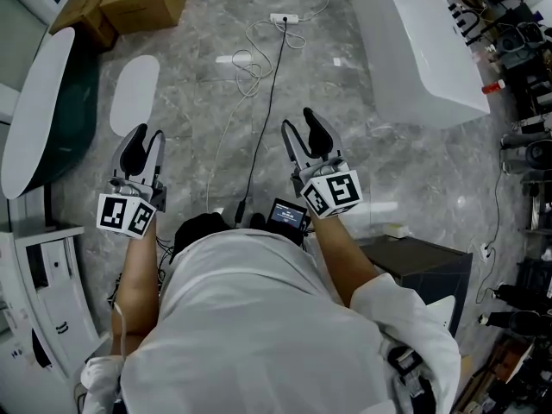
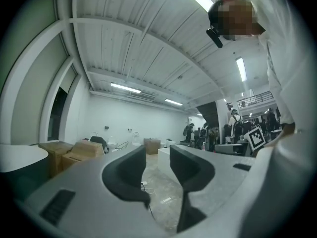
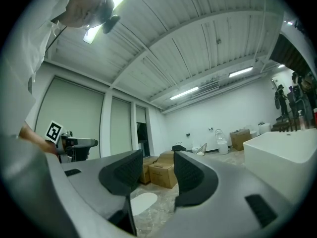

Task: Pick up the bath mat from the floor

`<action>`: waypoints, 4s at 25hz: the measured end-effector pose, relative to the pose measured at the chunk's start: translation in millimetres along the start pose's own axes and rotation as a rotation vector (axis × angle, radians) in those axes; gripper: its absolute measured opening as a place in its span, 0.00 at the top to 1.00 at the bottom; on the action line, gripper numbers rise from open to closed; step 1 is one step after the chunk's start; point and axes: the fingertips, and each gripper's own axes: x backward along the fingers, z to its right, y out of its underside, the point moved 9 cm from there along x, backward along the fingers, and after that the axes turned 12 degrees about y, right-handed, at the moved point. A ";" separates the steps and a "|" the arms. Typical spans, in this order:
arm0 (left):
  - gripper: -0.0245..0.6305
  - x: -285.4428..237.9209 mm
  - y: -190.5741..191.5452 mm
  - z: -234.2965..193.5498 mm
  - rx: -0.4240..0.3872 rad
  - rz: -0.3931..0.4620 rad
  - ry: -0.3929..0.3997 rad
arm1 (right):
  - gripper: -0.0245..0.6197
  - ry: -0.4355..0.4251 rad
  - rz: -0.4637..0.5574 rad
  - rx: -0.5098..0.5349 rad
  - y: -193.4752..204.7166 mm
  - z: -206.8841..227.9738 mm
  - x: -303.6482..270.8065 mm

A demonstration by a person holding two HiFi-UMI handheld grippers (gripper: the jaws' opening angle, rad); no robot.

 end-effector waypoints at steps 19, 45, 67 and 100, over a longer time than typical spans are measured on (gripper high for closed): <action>0.73 -84.1 40.7 -122.8 0.038 -0.025 -0.030 | 0.64 0.024 -0.084 -0.001 34.0 26.5 -147.6; 0.75 -265.2 47.0 -408.5 0.212 0.095 -0.030 | 0.64 0.061 -0.075 0.082 31.0 58.3 -478.0; 0.75 -489.4 23.5 -555.8 0.139 0.029 -0.342 | 0.64 -0.325 -0.110 -0.011 37.9 199.6 -853.4; 0.75 -310.3 71.8 -912.6 0.233 0.123 -0.870 | 0.64 -0.842 -0.260 0.069 151.5 -171.9 -1255.7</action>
